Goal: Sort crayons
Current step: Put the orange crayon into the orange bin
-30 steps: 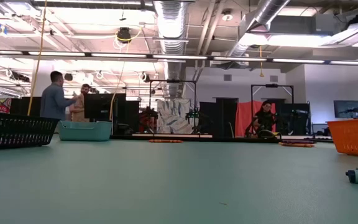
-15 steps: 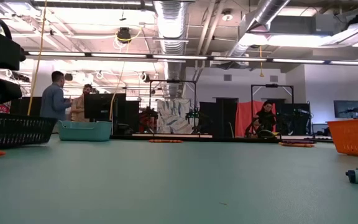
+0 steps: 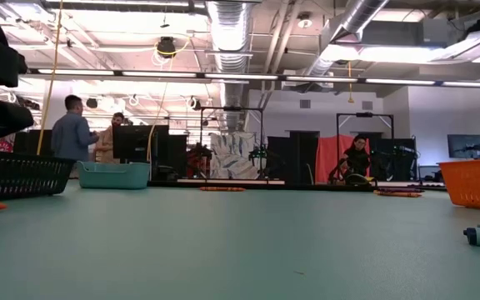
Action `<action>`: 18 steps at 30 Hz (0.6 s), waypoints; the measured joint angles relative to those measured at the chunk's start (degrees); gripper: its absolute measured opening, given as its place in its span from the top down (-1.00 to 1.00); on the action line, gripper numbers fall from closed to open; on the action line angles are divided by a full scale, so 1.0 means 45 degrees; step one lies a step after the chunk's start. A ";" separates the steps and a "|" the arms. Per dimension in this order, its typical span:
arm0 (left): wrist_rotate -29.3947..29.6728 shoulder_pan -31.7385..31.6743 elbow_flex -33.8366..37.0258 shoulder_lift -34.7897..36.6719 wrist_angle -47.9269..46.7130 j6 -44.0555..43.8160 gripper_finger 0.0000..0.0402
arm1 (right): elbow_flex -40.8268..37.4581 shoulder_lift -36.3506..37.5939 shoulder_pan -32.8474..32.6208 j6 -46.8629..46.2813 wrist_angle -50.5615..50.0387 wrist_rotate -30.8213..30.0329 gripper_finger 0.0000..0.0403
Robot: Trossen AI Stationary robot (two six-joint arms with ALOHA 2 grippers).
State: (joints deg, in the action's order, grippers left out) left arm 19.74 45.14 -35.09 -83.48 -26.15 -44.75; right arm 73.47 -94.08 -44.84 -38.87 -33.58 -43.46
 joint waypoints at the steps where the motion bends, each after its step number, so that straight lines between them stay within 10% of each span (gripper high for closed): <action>1: 0.0105 0.0046 -0.0092 -0.0009 -0.0008 0.0135 0.99 | 0.0000 0.0000 0.0000 0.0004 -0.0005 0.0000 0.44; 18: 0.2574 0.0092 -0.2257 -0.0040 0.0052 0.2653 1.00 | 0.0005 -0.0199 0.0073 0.1061 0.1027 -0.0015 0.44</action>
State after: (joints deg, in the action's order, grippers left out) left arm 31.32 45.56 -45.25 -83.66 -25.91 -32.82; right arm 73.49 -94.98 -44.51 -34.10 -28.96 -43.53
